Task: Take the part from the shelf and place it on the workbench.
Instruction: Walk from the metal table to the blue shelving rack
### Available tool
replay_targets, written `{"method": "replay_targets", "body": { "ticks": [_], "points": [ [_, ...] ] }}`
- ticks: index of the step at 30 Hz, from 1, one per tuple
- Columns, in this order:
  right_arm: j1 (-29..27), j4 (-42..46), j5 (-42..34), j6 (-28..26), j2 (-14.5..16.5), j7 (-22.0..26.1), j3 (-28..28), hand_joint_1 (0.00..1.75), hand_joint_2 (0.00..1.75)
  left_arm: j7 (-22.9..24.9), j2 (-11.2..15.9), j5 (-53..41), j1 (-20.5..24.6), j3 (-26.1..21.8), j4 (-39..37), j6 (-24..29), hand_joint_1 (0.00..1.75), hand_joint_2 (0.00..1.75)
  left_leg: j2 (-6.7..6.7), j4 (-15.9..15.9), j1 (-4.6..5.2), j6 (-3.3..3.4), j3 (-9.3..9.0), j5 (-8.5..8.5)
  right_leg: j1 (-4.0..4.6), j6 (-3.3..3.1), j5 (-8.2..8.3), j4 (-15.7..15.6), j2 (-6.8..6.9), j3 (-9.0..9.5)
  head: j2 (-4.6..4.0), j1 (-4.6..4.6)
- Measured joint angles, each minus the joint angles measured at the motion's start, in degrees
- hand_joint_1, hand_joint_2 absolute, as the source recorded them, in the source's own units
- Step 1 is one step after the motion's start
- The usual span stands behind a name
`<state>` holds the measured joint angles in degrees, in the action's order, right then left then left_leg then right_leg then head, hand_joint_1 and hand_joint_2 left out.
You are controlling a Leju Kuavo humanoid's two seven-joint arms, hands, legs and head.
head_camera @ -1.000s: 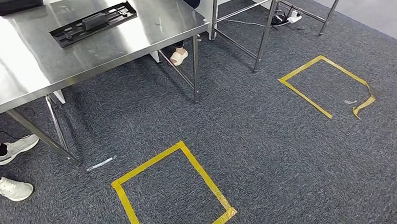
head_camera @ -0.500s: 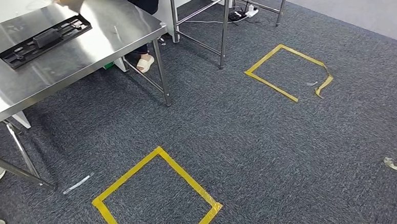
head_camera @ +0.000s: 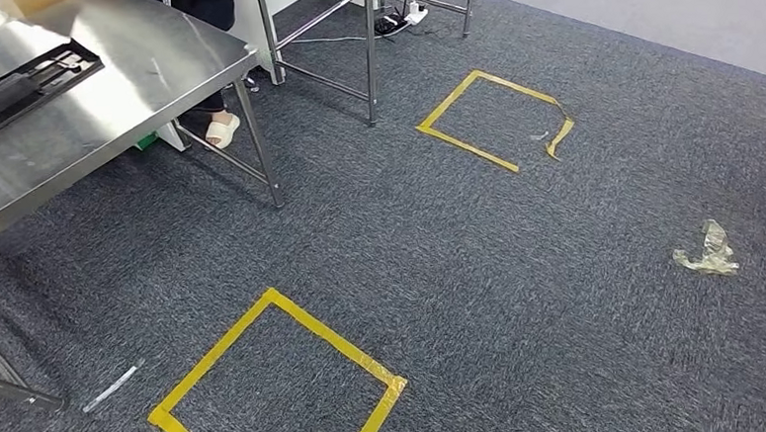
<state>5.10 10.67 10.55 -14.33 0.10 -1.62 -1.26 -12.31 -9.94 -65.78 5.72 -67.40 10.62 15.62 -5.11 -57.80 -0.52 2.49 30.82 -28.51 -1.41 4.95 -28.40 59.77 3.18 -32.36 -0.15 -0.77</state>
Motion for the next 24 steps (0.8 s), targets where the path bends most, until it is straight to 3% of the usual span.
{"method": "replay_targets", "body": {
  "ticks": [2,4,6,8,10,11,12,13,15,17,19,21,23,24],
  "points": [
    [0.32,-0.01,0.36,-0.01,0.11,-0.23,-0.37,0.0,0.0,0.0,0.09,0.03,0.07,-0.09,0.02,0.02,0.0,0.0,-1.1,-0.04,0.36,-0.71,-0.24,-0.17,0.32,-0.76,0.85,-2.4,0.92,1.1,0.0,0.16],
    [0.23,-0.03,0.45,-0.01,0.15,-0.36,-0.6,0.0,0.0,0.02,0.14,0.02,0.25,-0.15,0.02,0.02,0.0,0.0,-1.61,-0.02,0.19,-1.43,-0.54,-0.34,0.24,-1.69,1.15,-2.35,-0.26,0.79,0.0,0.42],
    [0.18,-0.06,0.4,-0.03,0.24,-0.43,-0.72,0.0,0.0,0.07,0.17,0.02,0.34,-0.19,0.02,0.0,0.0,0.0,0.78,-1.95,-0.16,-2.14,0.08,-2.1,-0.15,-2.63,1.45,-2.49,-1.43,0.75,0.0,0.57],
    [0.39,-0.07,0.29,-0.13,0.37,-0.49,-0.87,0.0,0.0,0.1,0.23,0.08,0.19,-0.29,0.02,-0.04,0.0,0.0,4.05,-8.29,-0.29,-2.4,2.85,-6.06,-0.18,-3.46,1.8,-2.52,-2.7,0.51,0.0,0.75],
    [0.41,-0.08,0.19,-0.21,0.47,-0.62,-1.03,0.0,0.0,0.21,0.31,0.22,-0.01,-0.41,0.02,-0.07,0.0,0.0,5.06,-15.17,-0.28,-2.3,6.03,-8.91,0.09,-3.87,1.98,-2.48,-4.13,0.24,0.0,0.77],
    [0.29,-0.1,0.15,-0.21,0.53,-0.72,-1.08,0.0,0.0,0.33,0.33,0.27,-0.06,-0.45,0.02,-0.04,0.0,0.0,5.18,-16.27,-0.29,-2.22,6.57,-8.72,0.19,-3.91,2.01,-2.44,-4.85,0.21,0.0,0.78],
    [0.18,-0.13,0.13,-0.21,0.57,-0.81,-1.09,0.0,0.0,0.46,0.34,0.24,-0.08,-0.46,0.02,-0.02,0.0,0.0,5.29,-15.09,-0.3,-2.09,6.03,-7.37,0.22,-3.9,2.03,-2.39,-5.63,0.24,0.0,0.78],
    [0.12,-0.16,0.09,-0.21,0.61,-0.9,-1.1,0.0,0.0,0.57,0.37,0.18,-0.07,-0.46,0.02,-0.01,0.0,0.0,5.73,-11.93,-0.35,-1.91,4.55,-5.25,0.23,-3.87,2.04,-2.31,-6.41,0.29,0.0,0.8],
    [0.23,-0.19,0.0,-0.2,0.73,-1.03,-1.1,0.0,0.0,0.66,0.51,0.04,-0.03,-0.46,0.02,-0.02,0.0,0.0,8.73,-4.45,-0.6,-1.47,1.17,-1.84,0.41,-3.64,2.05,-1.96,-7.84,0.08,0.0,0.78],
    [0.38,-0.2,-0.07,-0.17,0.8,-1.19,-1.1,0.0,0.0,0.72,0.66,-0.02,-0.01,-0.46,0.02,-0.07,0.0,0.0,10.68,-1.18,-0.53,-1.15,-0.11,-1.02,0.43,-2.97,2.25,-1.73,-9.09,-0.55,0.0,0.71],
    [0.31,-0.24,-0.09,-0.16,0.76,-1.29,-1.1,0.0,0.0,0.78,0.66,-0.03,0.0,-0.48,0.02,-0.1,0.0,0.0,9.4,-0.8,-0.23,-0.64,-0.12,-0.75,0.25,-2.11,2.62,-1.87,-10.1,-1.24,0.0,0.7],
    [0.17,-0.28,-0.12,-0.16,0.77,-1.34,-1.1,0.0,0.0,0.81,0.66,-0.04,0.08,-0.49,0.02,-0.13,0.0,0.0,7.91,-0.2,-0.31,0.13,-0.3,-0.26,0.33,-1.77,2.03,-0.58,-8.34,-2.35,0.0,0.61],
    [0.27,-0.3,-0.25,-0.17,0.81,-1.33,-1.1,0.0,0.0,0.87,0.68,-0.15,0.1,-0.49,0.01,-0.37,0.0,0.0,6.17,0.15,-0.39,0.56,-0.38,-0.06,0.47,-2.01,-0.59,5.05,-5.26,-5.2,0.0,0.44],
    [0.31,-0.31,-0.38,-0.18,0.8,-1.3,-1.1,0.0,0.0,1.01,0.7,-0.27,0.06,-0.49,0.01,-0.54,0.0,0.0,5.24,0.15,-0.38,0.65,-0.34,-0.08,0.5,-2.08,-2.16,9.01,-4.47,-7.13,0.0,0.38]
  ]
}}
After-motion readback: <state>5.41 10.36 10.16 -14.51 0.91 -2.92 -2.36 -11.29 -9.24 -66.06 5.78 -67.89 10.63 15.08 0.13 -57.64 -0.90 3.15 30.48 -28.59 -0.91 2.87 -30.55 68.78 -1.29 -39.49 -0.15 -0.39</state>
